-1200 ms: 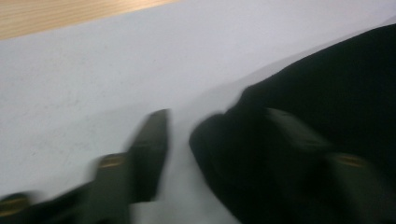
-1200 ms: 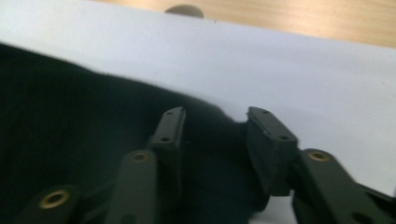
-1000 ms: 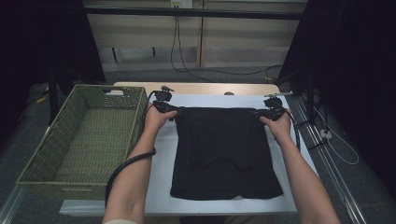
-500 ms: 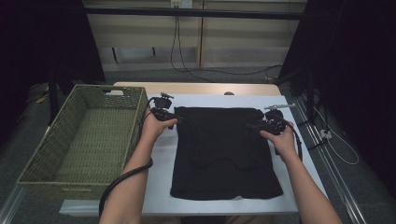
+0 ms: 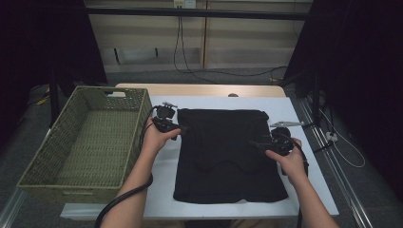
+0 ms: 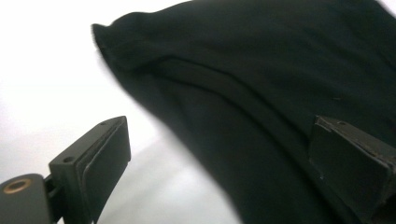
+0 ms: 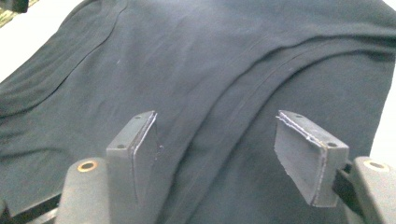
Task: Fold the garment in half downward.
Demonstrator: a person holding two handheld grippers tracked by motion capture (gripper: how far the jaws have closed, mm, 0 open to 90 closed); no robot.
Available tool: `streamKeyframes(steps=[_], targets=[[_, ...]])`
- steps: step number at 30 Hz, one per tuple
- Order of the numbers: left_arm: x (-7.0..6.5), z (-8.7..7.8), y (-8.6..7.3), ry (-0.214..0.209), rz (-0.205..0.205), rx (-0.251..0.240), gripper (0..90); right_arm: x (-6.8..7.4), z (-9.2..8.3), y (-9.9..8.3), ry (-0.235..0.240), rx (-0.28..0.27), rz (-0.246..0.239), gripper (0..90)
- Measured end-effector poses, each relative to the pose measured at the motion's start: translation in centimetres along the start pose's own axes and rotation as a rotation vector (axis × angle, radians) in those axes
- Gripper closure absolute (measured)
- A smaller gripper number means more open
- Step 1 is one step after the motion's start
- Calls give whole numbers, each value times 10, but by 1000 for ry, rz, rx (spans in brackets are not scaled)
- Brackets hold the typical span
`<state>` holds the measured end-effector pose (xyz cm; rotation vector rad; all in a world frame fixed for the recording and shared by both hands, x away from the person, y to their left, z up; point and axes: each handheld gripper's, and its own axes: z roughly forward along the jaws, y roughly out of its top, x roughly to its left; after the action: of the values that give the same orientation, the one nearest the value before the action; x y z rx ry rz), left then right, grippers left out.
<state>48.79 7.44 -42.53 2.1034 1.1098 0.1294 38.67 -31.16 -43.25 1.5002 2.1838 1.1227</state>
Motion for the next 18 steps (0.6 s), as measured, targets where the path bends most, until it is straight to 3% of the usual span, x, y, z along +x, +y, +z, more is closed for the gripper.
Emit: streamKeyframes(steps=[9, 18], targets=[[-27, -4, -17, -71, 57, -18, 61, 21, -6, -18, 25, -8, -37, 311], [-45, -6, -32, -121, 111, -23, 62, 33, -14, -31, 36, -18, -66, 307]])
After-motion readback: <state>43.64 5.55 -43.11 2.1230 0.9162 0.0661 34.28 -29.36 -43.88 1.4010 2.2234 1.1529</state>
